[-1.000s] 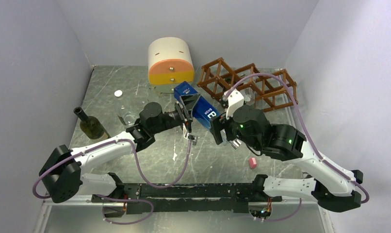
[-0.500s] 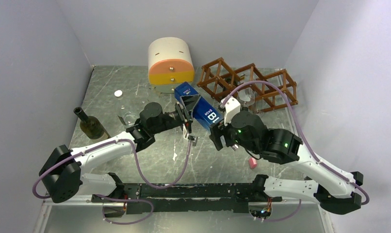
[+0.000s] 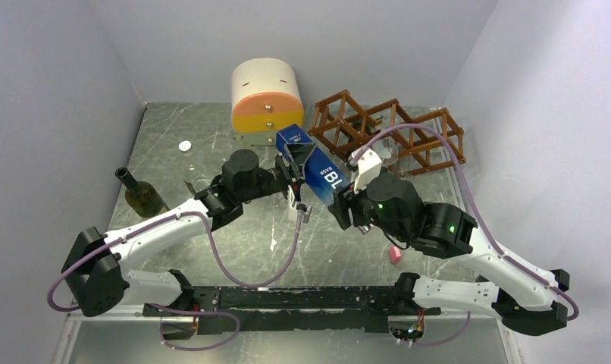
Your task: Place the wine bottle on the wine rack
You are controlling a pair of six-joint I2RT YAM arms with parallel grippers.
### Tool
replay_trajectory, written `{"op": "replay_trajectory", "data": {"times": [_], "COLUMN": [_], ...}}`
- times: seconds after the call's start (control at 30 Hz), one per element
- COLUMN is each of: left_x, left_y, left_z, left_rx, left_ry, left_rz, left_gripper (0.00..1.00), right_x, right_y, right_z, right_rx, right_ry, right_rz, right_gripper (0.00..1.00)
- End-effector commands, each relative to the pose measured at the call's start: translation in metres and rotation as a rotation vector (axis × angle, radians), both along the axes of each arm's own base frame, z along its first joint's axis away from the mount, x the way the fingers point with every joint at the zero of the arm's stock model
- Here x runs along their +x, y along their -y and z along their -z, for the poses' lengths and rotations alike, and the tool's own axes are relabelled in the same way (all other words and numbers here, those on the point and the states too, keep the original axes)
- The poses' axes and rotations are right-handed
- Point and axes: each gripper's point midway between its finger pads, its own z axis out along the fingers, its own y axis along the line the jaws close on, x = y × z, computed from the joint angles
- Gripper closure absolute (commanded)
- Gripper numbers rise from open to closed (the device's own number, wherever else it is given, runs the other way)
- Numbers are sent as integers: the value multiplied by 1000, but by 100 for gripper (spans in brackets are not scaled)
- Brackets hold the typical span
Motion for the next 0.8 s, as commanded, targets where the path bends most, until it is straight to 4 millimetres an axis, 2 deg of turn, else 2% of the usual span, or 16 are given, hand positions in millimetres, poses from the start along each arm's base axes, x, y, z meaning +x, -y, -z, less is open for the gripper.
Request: {"op": "replay_trajectory", "data": {"times": [0.0,0.07,0.17,0.2,0.37,0.47,0.67,0.77], "left_x": [-9,-7,-7,-7,-3,-4,-13,-6], "left_y": [-3,0,-2,-4,-8,-10,-22,-30], "left_z": [-95,-99,-100,-97,-76,-67,-70,-59], "left_rx": [-269,-297,-375,-396,-421,-430,-609,-692], "left_ry": [10,-46,-85,-85,-158,-249,-523,-701], "left_rz": [18,23,21,21,-15,-23,-16,-98], "left_gripper": [68,41,19,15,4,4,6,10], "right_x": [25,31,36,36,38,39,43,45], "right_y": [11,12,16,18,32,40,48,48], "right_z": [-21,-31,-51,-57,-78,-81,-64,-51], "right_rx": [28,57,127,151,236,256,229,212], "right_ry": [91,124,174,186,237,250,243,225], "right_rz": [158,191,236,243,300,338,406,432], "right_gripper": [100,100,100,100,100,100,100,100]}}
